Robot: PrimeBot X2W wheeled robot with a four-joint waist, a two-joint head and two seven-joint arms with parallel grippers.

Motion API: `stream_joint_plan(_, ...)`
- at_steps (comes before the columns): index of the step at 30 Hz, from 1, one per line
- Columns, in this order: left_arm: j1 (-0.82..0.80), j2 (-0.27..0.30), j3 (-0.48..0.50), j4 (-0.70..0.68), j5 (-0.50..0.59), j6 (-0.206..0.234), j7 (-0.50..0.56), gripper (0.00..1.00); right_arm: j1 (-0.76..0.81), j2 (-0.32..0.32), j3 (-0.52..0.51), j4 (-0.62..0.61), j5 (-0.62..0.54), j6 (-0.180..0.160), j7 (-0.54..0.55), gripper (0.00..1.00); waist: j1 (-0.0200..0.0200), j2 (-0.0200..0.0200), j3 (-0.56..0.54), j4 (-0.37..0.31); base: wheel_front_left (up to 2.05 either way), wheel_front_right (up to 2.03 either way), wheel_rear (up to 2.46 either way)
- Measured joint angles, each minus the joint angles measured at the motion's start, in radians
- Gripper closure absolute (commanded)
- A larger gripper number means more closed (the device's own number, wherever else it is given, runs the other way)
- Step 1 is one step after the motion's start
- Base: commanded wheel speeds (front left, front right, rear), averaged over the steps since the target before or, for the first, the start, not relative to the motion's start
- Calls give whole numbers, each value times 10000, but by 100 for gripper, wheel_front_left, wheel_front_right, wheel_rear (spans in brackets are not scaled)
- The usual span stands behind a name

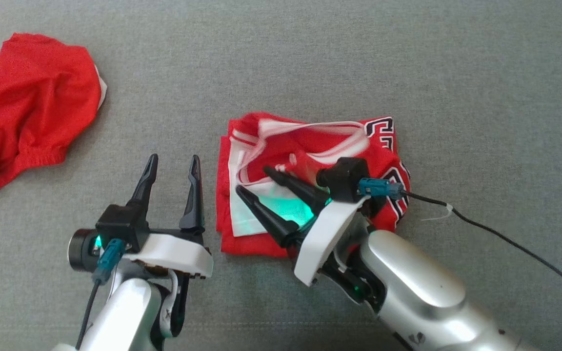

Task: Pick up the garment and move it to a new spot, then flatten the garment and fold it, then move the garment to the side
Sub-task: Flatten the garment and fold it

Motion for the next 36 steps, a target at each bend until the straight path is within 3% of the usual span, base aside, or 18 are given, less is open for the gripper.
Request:
stream_joint_plan(10, 2, 8, 21, 10, 0, -2, -12, 0, -322, -196, 59, -1678, -389, 0, -2123, 0, 0, 0, -136, -148, 0, 0, 0)
stream_joint_plan(13, 8, 23, 46, 2, 0, 4, -12, 0, -221, -677, -1058, -2376, -842, 0, -2573, 0, 0, 0, -205, -220, 0, 0, 0)
stream_joint_plan(18, 40, 171, 153, -123, 0, 52, -12, 0, 1103, -1381, -4017, -3152, -2031, 0, -2702, 0, 0, 0, -296, -400, 0, 0, 0)
stream_joint_plan(25, 99, 359, 211, -336, 0, 192, 2, 0, 3731, -1505, -7371, -4084, -3149, 0, -2010, 0, 0, 0, -391, -604, 0, 0, 0)
stream_joint_plan(29, 112, 476, 234, -403, 0, 201, 6, 0, 4592, -1296, -8103, -4571, -3461, 0, -1655, 0, 0, 0, -486, -661, 0, 0, 0)
stream_joint_plan(36, 325, 543, 240, -487, -2, 293, 19, 0, 5248, -894, -8266, -4947, -3634, 0, -1243, 0, 0, 0, -640, -679, 0, 0, 0)
